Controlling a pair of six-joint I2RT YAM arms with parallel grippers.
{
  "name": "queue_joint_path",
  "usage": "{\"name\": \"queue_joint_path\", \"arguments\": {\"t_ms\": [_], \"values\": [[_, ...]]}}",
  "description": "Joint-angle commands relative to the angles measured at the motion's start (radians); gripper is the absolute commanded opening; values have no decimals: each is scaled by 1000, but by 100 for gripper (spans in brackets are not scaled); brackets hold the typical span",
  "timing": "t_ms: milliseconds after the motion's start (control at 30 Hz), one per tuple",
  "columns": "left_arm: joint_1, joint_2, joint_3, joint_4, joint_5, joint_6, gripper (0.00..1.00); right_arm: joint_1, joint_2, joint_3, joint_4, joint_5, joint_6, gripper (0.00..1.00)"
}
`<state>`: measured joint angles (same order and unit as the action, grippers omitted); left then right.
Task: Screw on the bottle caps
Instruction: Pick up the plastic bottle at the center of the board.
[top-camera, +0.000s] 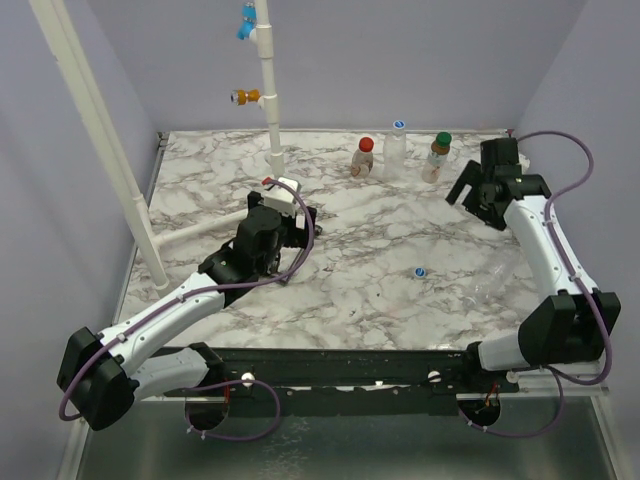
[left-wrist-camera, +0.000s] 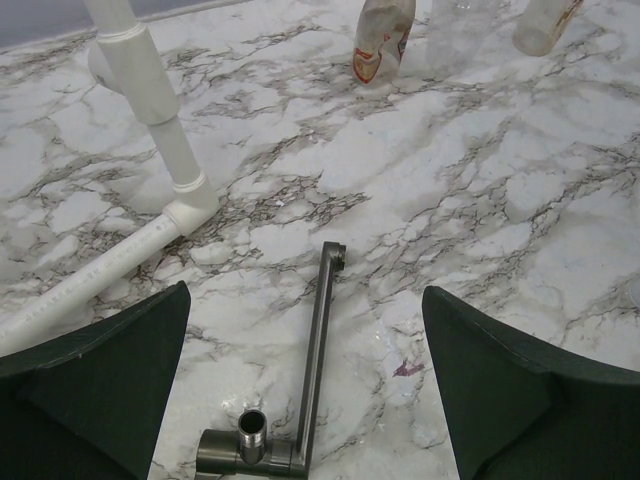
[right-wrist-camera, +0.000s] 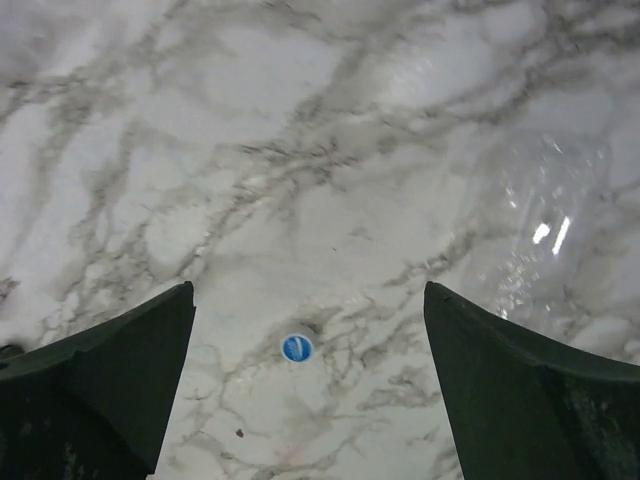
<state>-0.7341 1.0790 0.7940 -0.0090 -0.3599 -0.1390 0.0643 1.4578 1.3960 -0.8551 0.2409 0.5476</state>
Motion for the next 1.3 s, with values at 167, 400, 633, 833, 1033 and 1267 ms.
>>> {"name": "queue_joint_path", "arguments": {"t_ms": [167, 400, 633, 833, 1033, 1267], "values": [[10, -15, -16, 4, 21, -21, 99, -209, -160, -313, -68, 67, 171, 100], [12, -18, -18, 4, 21, -11, 99, -266, -135, -435, -14, 109, 192, 100], [14, -11, -18, 5, 44, -25, 99, -305, -108, -556, 141, 26, 187, 98], [13, -7, -23, 4, 77, -27, 99, -304, -63, -622, 253, -35, 202, 79], [14, -9, -49, 113, 164, 2, 99, -304, -91, -589, 258, -176, 101, 27], [13, 8, -95, 337, 495, 226, 99, -157, -179, -482, 238, -631, -89, 19]]}}
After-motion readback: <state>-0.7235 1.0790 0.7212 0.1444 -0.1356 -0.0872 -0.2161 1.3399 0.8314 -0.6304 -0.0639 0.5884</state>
